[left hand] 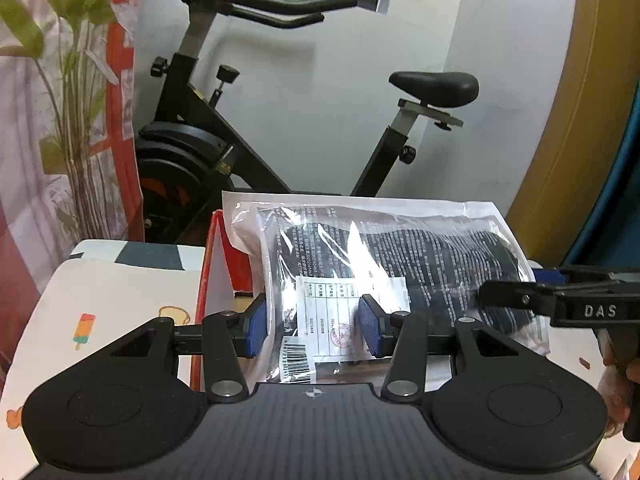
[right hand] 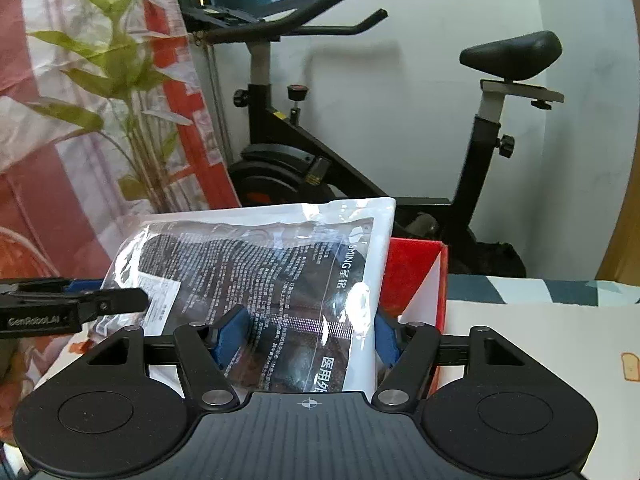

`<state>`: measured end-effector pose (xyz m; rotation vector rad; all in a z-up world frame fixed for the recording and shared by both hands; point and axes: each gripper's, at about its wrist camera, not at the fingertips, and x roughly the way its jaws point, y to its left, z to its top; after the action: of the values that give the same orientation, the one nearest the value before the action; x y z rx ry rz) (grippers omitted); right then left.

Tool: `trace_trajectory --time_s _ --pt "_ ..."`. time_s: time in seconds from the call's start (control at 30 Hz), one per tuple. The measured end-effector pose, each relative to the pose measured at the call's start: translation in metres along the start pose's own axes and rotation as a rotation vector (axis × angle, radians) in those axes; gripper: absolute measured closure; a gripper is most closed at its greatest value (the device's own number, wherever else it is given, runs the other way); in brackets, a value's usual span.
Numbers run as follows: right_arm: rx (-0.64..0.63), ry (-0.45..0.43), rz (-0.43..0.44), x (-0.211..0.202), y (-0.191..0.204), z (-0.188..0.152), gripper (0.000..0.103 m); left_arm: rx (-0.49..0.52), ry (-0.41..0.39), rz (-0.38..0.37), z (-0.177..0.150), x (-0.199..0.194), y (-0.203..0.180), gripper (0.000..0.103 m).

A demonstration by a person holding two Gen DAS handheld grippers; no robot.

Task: Organize soft objects
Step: 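Lift the clear bag with the left tool up over the red box, then lower the clear bag into the red box and open the left tool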

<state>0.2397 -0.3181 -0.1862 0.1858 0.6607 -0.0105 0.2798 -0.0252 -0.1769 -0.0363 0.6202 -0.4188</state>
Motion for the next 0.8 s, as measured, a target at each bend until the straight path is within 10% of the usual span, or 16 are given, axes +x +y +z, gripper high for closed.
trace_trajectory --time_s 0.8 --pt "0.086 0.203 -0.029 0.084 -0.030 0.009 0.041 -0.014 0.151 0.024 0.024 0.073 0.020 0.054"
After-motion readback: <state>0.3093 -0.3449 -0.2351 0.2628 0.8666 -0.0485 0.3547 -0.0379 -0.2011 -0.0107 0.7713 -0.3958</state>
